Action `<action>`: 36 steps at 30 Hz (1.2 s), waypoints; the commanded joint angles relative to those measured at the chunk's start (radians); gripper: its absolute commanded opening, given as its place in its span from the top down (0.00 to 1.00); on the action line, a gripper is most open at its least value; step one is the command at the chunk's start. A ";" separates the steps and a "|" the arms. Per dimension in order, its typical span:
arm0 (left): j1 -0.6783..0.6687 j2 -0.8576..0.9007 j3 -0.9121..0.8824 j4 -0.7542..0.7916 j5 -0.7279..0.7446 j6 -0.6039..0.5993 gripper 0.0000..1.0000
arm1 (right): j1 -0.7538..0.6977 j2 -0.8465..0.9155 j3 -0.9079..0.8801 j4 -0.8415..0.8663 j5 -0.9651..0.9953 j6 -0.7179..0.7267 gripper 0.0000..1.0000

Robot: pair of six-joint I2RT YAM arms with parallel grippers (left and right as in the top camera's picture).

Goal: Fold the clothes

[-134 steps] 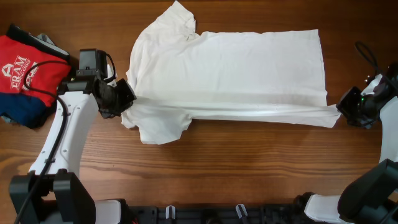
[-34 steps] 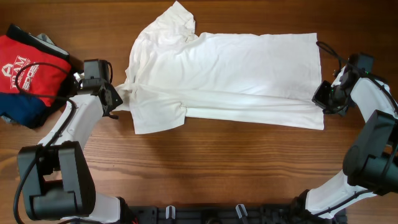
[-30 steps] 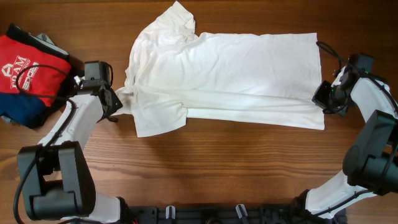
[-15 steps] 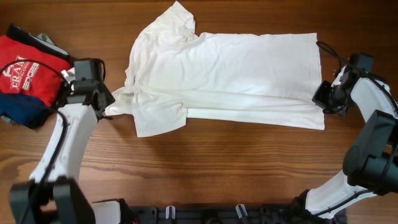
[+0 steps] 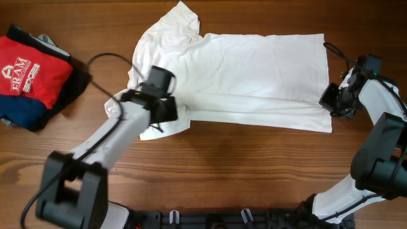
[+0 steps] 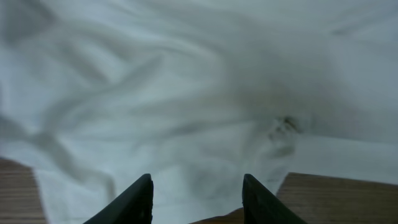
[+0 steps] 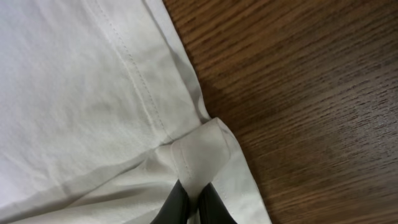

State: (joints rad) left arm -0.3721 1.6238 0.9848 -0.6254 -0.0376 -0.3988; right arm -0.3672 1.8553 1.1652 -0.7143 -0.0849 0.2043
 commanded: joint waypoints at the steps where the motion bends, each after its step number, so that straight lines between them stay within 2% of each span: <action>1: -0.085 0.085 0.009 0.048 0.030 -0.026 0.54 | 0.002 0.023 -0.012 -0.005 0.017 0.006 0.96; 14: -0.167 0.202 0.009 0.095 0.067 -0.040 0.56 | 0.002 0.024 -0.012 -0.005 0.017 0.005 0.96; 15: -0.167 0.202 0.009 0.094 0.067 -0.040 0.60 | 0.002 0.024 -0.012 -0.005 0.017 0.006 0.96; 19: -0.167 0.202 0.009 0.077 0.058 -0.039 0.91 | 0.002 0.024 -0.012 -0.005 0.017 0.005 0.96; 20: -0.167 0.202 0.009 0.066 0.039 -0.040 0.96 | 0.002 0.024 -0.012 -0.004 0.017 0.005 0.96; 28: -0.134 0.117 0.016 -0.008 -0.201 -0.024 0.96 | 0.002 0.024 -0.012 -0.004 0.017 0.006 0.96; 31: -0.086 0.063 0.031 0.018 -0.207 0.001 0.96 | 0.002 0.024 -0.012 -0.003 0.017 0.006 0.96; 36: -0.024 0.046 0.031 0.172 -0.158 0.048 0.96 | 0.002 0.023 -0.012 -0.002 0.016 0.008 0.96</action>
State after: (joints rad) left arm -0.4191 1.6875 1.0080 -0.5007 -0.1974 -0.3973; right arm -0.3672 1.8553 1.1652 -0.7174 -0.0849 0.2043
